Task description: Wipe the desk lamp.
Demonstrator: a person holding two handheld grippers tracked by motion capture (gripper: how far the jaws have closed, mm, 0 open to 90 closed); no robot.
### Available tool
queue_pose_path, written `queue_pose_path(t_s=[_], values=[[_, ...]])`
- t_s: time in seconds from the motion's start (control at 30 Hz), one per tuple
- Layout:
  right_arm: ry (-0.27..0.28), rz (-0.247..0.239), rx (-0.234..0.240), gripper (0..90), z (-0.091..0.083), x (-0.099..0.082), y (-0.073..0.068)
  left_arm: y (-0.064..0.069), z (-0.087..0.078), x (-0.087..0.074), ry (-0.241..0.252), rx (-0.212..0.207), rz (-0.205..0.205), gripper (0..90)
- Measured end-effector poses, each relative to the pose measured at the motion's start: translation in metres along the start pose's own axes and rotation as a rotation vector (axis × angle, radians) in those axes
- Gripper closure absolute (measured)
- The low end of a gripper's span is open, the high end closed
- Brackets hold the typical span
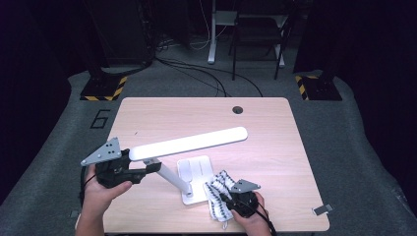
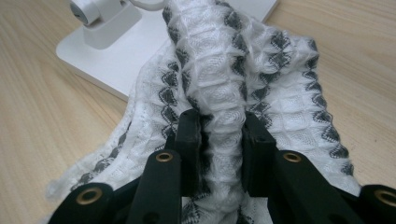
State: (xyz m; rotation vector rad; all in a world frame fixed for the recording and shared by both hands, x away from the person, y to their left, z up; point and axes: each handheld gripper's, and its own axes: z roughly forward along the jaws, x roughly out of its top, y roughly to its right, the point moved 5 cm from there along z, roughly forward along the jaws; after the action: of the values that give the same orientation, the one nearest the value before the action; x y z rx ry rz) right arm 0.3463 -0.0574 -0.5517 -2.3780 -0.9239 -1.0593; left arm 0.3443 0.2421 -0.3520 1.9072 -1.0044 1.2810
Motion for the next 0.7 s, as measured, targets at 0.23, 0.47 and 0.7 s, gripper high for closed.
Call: queue_pose_path(t_s=[0.23, 0.47, 0.7], values=[[0.045, -0.014, 0.038, 76.1, -0.006, 0.018, -0.006, 0.002, 0.0, 0.0, -0.009, 0.019, 0.019, 52.8], [0.109, -0.042, 0.096, 77.2, -0.008, 0.053, -0.019, 0.004, 0.0, 0.0, -0.003, 0.019, 0.01, 52.9], [0.199, -0.043, 0.167, 77.5, -0.016, 0.092, -0.032, 0.005, 0.0, 0.0, -0.004, 0.026, 0.01, 52.9]])
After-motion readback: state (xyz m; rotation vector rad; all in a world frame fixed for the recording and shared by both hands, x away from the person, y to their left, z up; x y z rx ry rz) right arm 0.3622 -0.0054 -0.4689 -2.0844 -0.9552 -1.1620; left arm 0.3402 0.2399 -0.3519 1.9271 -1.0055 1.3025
